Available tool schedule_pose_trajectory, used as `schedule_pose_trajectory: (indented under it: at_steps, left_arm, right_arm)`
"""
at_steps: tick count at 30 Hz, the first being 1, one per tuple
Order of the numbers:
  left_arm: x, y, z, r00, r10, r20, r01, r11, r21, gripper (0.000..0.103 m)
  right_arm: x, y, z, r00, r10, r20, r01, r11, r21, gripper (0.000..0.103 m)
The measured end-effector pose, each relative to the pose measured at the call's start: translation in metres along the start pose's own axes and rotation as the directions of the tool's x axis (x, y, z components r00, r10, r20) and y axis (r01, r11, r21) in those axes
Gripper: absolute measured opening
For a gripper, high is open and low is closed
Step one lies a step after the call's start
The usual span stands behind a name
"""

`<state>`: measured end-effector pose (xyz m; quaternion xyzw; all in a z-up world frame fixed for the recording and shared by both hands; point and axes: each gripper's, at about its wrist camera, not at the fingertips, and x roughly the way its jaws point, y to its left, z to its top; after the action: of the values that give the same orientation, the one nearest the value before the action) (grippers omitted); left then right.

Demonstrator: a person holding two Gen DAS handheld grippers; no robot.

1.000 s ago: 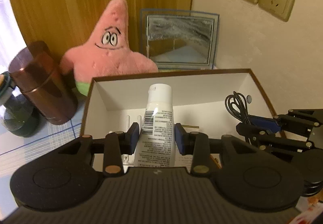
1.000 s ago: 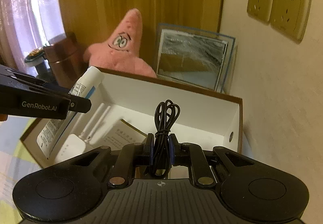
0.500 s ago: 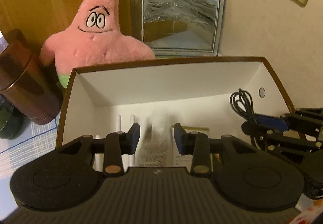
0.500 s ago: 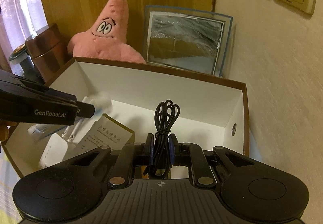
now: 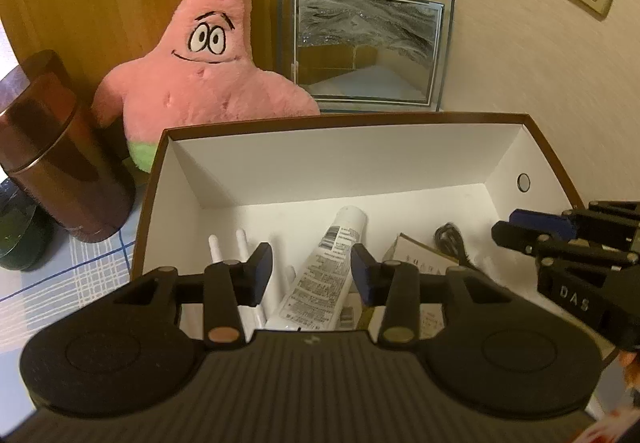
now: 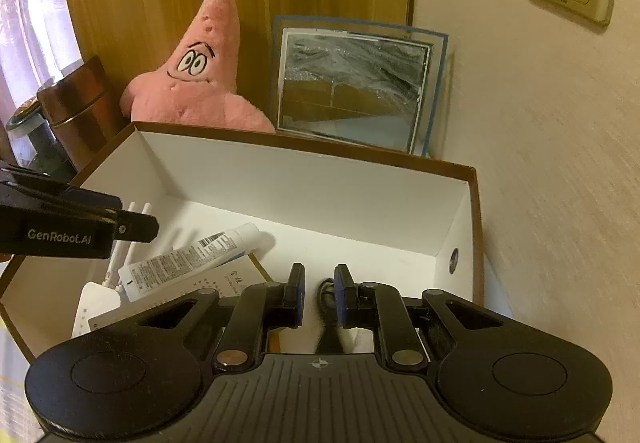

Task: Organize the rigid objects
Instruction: 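Lower both items into the brown box and open both tools, then withdraw both open tools from the box toward the purple tube and white clip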

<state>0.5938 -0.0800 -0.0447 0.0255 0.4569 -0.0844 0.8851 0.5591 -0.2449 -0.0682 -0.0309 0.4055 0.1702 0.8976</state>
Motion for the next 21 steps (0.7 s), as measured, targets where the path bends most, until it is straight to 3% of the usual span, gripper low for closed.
schedule_pose_trajectory:
  at_steps: [5,9,10,21]
  left_arm:
    - [-0.013,0.0,-0.009,1.0,0.0,0.01,0.0,1.0,0.015,0.049]
    - [-0.023,-0.001,-0.017,1.0,-0.01,0.012,0.01,1.0,0.012,0.05]
    - [-0.026,-0.001,-0.02,1.0,-0.013,0.011,0.013,1.0,0.012,0.05]
    - [-0.066,-0.007,-0.04,0.998,-0.043,0.039,0.043,0.999,0.006,0.052]
  right_arm:
    - [-0.011,-0.001,-0.007,1.0,0.017,-0.011,-0.017,1.0,0.007,0.015]
    - [-0.022,0.0,-0.017,1.0,0.021,0.001,-0.021,1.0,0.02,0.049]
    - [-0.026,0.001,-0.018,1.0,0.021,0.01,-0.021,1.0,0.022,0.053]
    - [-0.07,0.015,-0.026,0.996,0.06,0.071,-0.064,0.997,0.052,0.061]
